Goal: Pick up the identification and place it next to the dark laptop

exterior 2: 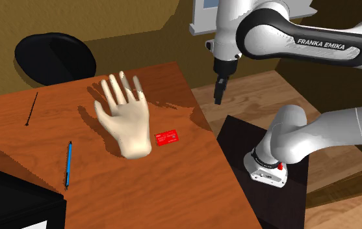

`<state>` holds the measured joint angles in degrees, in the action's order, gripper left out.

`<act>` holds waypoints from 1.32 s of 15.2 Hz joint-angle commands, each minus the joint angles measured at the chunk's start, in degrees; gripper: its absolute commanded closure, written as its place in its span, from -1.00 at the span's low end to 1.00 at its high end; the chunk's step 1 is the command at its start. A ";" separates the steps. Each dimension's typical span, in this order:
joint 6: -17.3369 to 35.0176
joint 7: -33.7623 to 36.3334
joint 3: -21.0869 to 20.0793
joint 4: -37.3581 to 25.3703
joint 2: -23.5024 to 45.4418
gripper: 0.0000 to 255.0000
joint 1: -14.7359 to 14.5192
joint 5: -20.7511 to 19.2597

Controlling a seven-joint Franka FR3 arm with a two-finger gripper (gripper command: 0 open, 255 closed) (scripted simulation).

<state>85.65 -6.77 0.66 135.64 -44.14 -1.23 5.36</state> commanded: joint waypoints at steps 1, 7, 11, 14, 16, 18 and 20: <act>0.00 0.00 0.00 0.00 0.00 -1.00 0.00 0.00; 18.57 -7.40 -1.33 8.16 -0.24 -1.00 -5.24 3.98; 31.29 -12.87 -2.26 12.20 1.35 -1.00 -9.33 7.17; 40.94 -17.39 -2.81 14.42 3.49 -1.00 -12.87 9.88; 47.38 -20.70 -3.04 15.50 5.35 -1.00 -15.52 11.89; 53.78 -24.31 -3.07 16.24 7.54 -1.00 -18.45 14.10; 60.11 -28.29 -2.80 16.63 10.00 -1.00 -21.78 16.58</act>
<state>141.89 -33.23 -1.90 152.15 -35.69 -21.17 20.55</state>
